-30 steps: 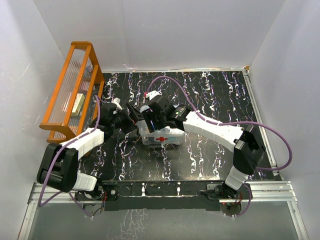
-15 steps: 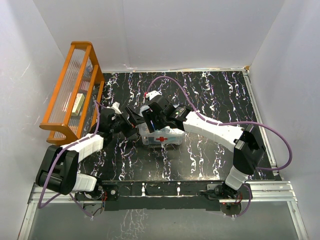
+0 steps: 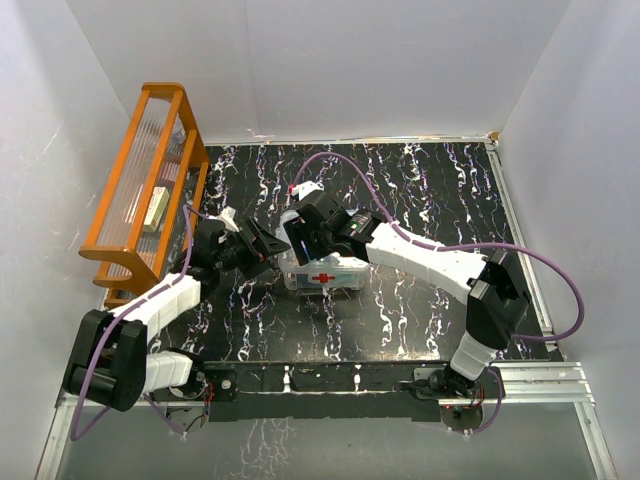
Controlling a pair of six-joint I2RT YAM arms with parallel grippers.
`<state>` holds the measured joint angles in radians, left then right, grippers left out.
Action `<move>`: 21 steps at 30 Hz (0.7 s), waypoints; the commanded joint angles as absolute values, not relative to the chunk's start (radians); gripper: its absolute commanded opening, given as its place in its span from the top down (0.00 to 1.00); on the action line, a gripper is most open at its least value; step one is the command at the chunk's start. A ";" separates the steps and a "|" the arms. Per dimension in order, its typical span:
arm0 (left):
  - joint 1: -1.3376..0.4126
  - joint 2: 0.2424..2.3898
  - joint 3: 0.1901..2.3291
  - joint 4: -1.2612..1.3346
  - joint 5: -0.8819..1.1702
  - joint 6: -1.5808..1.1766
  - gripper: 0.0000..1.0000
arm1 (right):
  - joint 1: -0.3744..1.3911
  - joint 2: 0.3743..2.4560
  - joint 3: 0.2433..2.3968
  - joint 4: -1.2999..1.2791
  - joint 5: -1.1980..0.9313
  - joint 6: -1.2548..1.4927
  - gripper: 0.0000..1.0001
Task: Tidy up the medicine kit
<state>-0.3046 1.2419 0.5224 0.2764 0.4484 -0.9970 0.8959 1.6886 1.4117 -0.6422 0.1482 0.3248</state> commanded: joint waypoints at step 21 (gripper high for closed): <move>-0.297 1.133 0.563 0.291 0.643 -1.028 0.19 | 0.889 1.811 1.310 -0.743 0.102 0.392 0.38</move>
